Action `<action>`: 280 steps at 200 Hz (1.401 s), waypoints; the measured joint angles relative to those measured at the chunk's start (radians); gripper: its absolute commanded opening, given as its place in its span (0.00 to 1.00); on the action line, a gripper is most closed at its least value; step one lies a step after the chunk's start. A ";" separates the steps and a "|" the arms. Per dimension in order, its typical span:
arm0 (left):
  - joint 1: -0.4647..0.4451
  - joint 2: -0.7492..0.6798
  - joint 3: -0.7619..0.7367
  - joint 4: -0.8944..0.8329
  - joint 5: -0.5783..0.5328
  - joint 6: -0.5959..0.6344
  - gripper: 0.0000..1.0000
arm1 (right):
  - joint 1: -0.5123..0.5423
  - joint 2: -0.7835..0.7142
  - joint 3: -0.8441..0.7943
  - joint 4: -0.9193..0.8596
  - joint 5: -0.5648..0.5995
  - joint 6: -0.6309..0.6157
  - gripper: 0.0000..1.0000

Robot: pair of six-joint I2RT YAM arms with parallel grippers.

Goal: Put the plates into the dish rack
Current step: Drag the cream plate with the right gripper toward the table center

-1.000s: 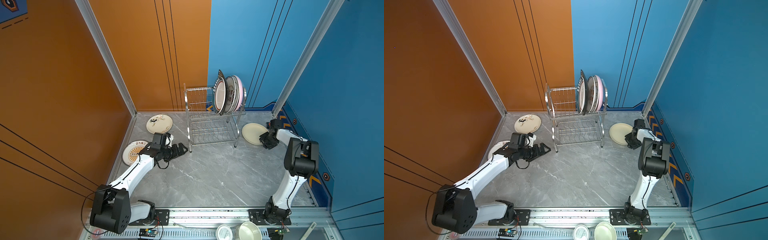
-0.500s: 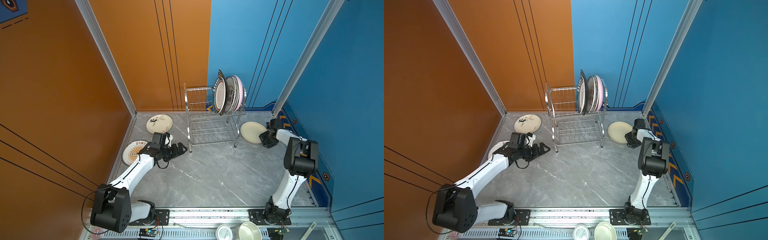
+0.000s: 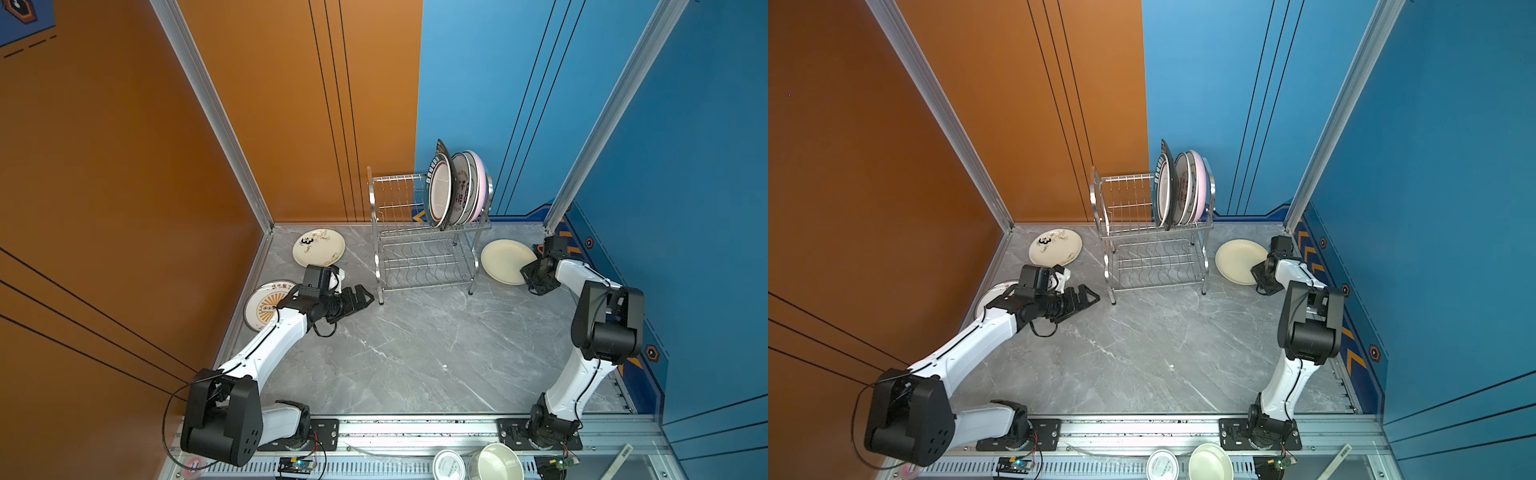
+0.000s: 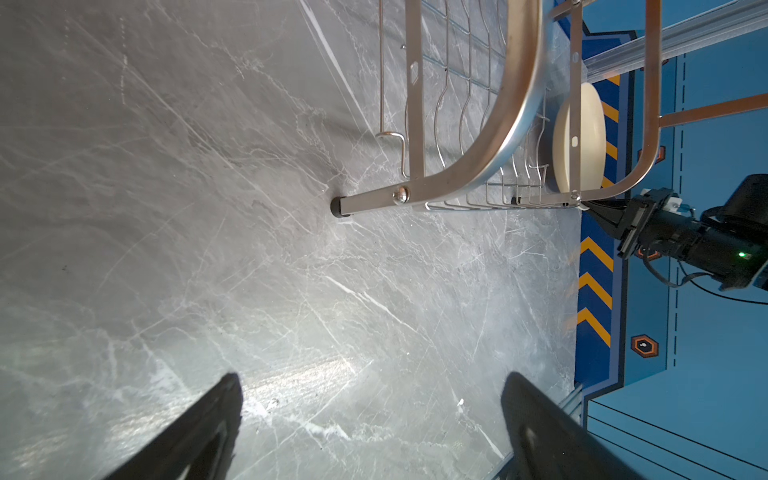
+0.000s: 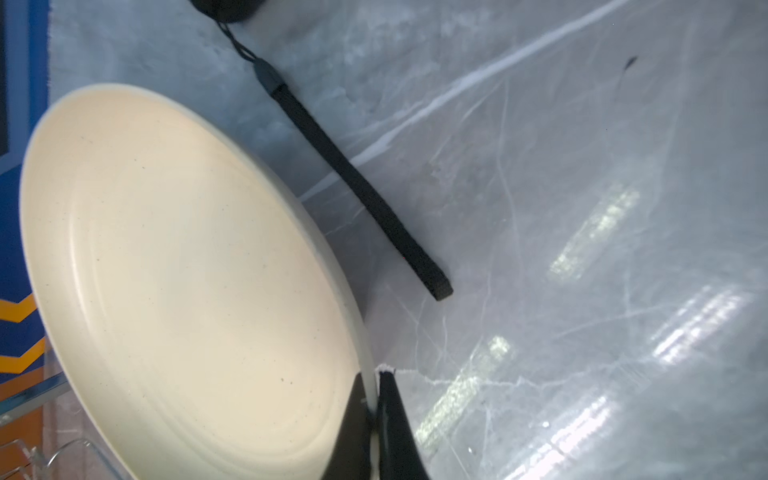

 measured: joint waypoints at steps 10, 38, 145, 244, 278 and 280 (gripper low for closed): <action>0.000 -0.004 0.000 0.000 0.000 0.000 0.98 | 0.000 -0.041 -0.013 0.000 0.000 -0.008 0.00; 0.000 -0.019 0.000 0.000 0.005 0.000 0.98 | 0.000 -0.164 -0.074 -0.007 0.001 -0.021 0.00; -0.026 -0.042 0.000 0.000 0.058 0.005 0.98 | 0.000 -0.627 -0.260 -0.186 -0.010 -0.084 0.00; -0.085 -0.088 -0.001 0.005 0.117 0.002 0.98 | 0.336 -0.853 -0.293 -0.383 0.055 -0.122 0.00; -0.092 -0.110 -0.022 0.075 0.167 -0.024 0.98 | 0.511 -0.870 -0.311 -0.391 0.103 -0.113 0.00; -0.092 -0.111 -0.024 0.079 0.170 -0.027 0.98 | 0.518 -0.870 -0.311 -0.391 0.106 -0.113 0.00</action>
